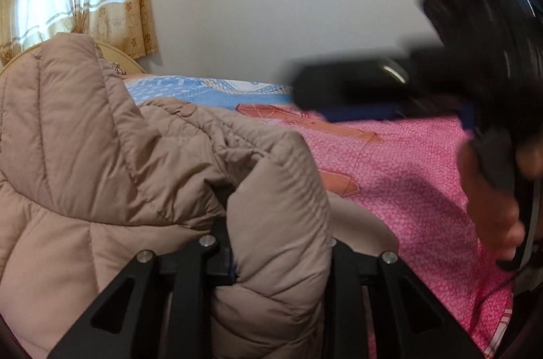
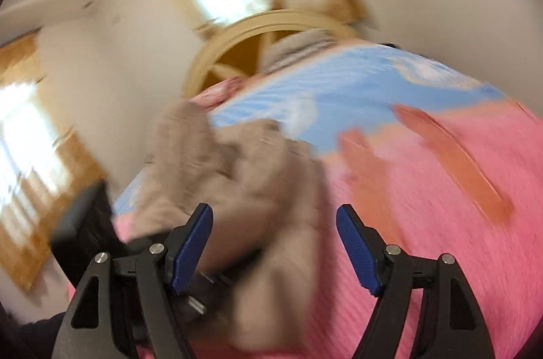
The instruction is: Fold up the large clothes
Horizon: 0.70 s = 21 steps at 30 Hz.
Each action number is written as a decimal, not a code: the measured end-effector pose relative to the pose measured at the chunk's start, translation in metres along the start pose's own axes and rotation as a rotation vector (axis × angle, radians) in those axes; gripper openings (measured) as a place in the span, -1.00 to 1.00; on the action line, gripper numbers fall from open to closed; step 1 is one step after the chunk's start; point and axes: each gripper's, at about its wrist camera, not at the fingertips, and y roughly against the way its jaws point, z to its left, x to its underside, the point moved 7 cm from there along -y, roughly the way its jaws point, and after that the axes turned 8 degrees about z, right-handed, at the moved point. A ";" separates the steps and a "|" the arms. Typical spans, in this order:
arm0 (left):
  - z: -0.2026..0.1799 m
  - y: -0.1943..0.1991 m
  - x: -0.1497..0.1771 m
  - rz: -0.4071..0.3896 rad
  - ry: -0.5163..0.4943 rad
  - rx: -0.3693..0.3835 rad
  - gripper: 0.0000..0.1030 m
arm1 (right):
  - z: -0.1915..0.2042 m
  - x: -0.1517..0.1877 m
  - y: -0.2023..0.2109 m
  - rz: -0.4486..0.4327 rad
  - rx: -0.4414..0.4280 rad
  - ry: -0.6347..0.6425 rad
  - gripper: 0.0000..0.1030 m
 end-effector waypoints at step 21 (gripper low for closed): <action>0.063 0.160 0.034 -0.166 0.151 -0.359 1.00 | -0.046 0.057 -0.061 0.197 -0.081 -0.115 -0.50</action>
